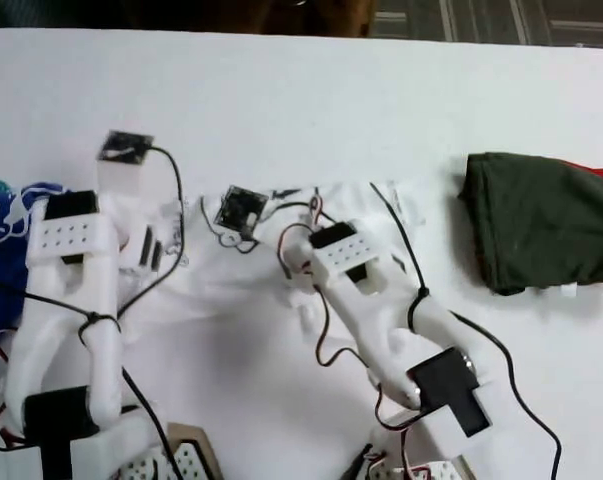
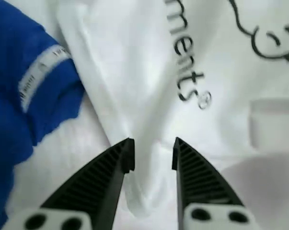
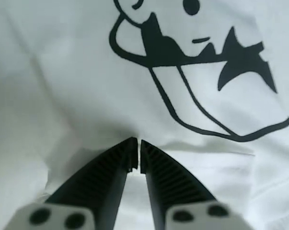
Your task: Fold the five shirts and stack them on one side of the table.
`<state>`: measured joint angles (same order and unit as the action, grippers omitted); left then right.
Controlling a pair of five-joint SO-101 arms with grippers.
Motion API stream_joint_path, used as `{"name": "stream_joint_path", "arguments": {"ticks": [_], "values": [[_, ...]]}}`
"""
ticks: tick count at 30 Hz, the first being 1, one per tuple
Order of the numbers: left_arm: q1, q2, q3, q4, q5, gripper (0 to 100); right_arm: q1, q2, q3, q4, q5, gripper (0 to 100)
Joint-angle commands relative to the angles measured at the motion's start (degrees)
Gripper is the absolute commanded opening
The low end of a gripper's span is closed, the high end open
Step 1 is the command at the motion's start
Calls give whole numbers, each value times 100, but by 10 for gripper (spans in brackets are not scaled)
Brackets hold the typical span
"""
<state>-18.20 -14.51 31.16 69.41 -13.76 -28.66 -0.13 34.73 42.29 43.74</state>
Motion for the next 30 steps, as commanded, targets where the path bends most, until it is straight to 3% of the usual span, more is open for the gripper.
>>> {"name": "stream_joint_path", "arguments": {"ticks": [1,8,15,25,30], "values": [[-211,-132,-189,-747,273,151,154,-136,-387,251,-44,18],[-273,158,13,-1653,800,151,804,-840,-554,690,-9,18],[-273,1591,277,-2699,800,151,1851,-1024,-554,690,-9,18],[-308,2110,-312,-2479,800,151,2853,-470,-554,602,0,18],[-308,2119,-312,-2479,800,151,2914,-954,-554,1807,35,18]]}}
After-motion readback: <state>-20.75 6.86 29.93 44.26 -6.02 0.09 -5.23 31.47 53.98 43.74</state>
